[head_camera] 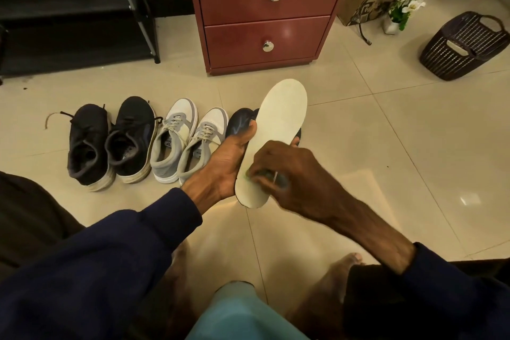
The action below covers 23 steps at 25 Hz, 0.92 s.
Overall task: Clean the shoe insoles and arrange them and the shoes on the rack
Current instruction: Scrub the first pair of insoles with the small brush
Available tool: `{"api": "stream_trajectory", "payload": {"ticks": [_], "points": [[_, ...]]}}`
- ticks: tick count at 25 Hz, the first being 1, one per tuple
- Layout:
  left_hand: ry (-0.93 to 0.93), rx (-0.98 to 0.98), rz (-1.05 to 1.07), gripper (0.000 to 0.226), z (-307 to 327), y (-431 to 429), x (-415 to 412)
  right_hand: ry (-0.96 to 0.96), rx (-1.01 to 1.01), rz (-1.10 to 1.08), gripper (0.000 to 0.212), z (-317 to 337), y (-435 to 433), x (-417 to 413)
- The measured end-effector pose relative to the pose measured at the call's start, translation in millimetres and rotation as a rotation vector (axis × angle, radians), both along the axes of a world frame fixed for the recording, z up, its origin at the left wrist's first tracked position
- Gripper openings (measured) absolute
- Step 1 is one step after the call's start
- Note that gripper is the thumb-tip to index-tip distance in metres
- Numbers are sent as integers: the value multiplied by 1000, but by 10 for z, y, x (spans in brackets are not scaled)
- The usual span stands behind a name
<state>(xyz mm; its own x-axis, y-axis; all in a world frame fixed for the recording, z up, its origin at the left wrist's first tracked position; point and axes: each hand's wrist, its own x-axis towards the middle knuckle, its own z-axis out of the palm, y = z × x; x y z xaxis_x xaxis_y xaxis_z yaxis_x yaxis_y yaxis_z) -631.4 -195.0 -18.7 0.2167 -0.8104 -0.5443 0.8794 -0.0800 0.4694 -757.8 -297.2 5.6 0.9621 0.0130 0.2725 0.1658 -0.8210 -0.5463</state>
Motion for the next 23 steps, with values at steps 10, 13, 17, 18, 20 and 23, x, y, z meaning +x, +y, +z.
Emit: {"api": "stream_trajectory", "payload": {"ticks": [10, 13, 17, 18, 20, 23], "points": [[36, -21, 80, 63, -34, 19, 27, 107, 82, 87, 14, 29, 178, -58], [48, -54, 98, 59, -27, -15, 66, -16, 45, -120, 14, 23, -99, -22], [62, -68, 123, 57, 1, -19, 87, -8, 59, -132, 14, 34, 16, -61], [91, -95, 137, 58, -15, -11, 91, 52, 70, -19, 15, 49, 129, -80], [127, -139, 152, 62, -65, 5, 130, 136, 42, 124, 16, 64, 191, -93], [57, -137, 95, 59, -100, 13, 162, 35, -6, -57, 15, 48, -77, -46]]}}
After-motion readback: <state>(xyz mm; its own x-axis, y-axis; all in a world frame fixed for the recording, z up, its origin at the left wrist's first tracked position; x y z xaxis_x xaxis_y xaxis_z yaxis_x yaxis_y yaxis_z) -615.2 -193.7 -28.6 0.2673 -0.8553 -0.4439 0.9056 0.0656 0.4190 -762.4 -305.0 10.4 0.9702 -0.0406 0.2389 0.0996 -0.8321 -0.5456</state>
